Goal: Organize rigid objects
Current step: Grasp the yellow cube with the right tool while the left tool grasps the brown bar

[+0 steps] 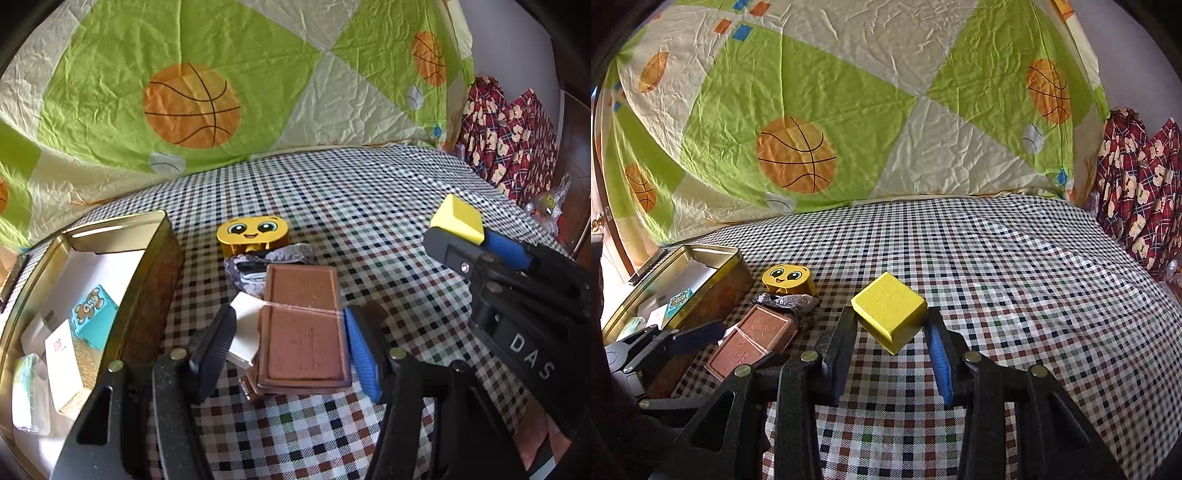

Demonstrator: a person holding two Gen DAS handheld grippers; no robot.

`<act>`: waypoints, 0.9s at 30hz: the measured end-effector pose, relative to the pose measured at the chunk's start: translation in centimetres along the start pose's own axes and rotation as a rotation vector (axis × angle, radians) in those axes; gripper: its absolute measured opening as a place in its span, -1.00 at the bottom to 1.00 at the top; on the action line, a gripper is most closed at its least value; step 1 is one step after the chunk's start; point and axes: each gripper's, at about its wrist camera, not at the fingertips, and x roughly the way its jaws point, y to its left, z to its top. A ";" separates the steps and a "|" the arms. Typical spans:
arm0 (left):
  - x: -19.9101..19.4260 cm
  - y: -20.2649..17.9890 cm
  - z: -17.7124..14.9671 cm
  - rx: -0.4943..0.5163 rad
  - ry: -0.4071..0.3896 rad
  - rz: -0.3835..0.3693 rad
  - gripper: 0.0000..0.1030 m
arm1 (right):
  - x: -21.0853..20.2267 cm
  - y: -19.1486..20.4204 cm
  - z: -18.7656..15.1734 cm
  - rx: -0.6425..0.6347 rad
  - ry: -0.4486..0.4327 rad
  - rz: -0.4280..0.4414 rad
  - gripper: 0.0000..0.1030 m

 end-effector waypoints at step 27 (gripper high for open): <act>-3.9 1.9 -0.4 -0.088 -0.219 0.012 -0.13 | -1.8 -0.3 -0.1 0.010 -0.096 0.025 -0.22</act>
